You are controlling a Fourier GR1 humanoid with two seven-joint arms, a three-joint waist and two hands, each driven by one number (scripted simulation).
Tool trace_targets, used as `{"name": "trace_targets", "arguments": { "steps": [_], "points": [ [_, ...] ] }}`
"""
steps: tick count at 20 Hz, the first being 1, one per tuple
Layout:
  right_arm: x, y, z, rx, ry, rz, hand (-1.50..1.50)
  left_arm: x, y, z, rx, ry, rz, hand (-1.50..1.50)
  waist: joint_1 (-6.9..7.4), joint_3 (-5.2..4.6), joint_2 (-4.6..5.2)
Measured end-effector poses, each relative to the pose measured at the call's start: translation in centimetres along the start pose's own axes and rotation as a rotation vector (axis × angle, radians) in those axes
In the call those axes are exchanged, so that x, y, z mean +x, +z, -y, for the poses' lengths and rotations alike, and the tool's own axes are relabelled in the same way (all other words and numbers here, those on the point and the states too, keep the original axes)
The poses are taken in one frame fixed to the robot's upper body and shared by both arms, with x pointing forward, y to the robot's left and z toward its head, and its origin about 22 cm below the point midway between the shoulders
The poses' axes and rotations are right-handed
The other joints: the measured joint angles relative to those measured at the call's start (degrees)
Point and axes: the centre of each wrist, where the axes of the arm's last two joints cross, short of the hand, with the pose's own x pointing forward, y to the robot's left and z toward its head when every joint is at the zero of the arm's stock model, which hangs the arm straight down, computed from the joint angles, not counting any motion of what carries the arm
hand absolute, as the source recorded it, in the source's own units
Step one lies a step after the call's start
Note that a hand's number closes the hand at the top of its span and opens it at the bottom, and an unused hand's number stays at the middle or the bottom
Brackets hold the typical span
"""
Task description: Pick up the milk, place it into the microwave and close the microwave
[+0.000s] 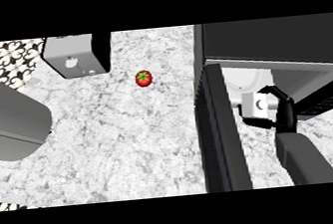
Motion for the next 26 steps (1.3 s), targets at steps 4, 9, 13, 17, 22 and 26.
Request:
{"name": "trace_targets", "arguments": {
  "steps": [4, 9, 13, 17, 22, 26],
  "points": [
    [0.0, 0.1, 0.3, -0.026, 0.022, 0.002, 1.5, 0.1, -0.3, -0.3, -0.013, -0.012, -0.004, -1.5, 0.66, 0.05, 0.28],
    [0.2, 0.2, 0.4, -0.063, 0.064, 0.003, -1.5, 0.1, -0.6, -0.6, -0.023, -0.028, -0.008, -1.5, 1.36, 0.2, 0.68],
    [0.4, 0.0, 0.2, -0.092, 0.033, -0.006, -1.5, 0.1, -1.0, -0.8, -0.036, -0.034, -0.012, -1.5, 1.3, 0.39, 0.83],
    [0.1, 0.4, 0.8, -0.052, 0.073, -0.009, -1.5, 0.1, -1.3, -0.9, -0.05, -0.038, -0.013, -1.5, 1.88, -0.12, 0.87],
    [0.2, 0.5, 0.6, -0.046, 0.122, -0.044, -1.5, -0.1, -1.8, -1.0, -0.066, -0.034, -0.012, -1.5, 1.87, -0.37, 0.7],
    [0.6, 0.3, -0.1, -0.069, 0.152, -0.085, -1.5, -0.3, -2.1, -1.0, -0.079, -0.021, -0.025, -1.5, 1.6, -0.43, 0.62]
  ]
}}
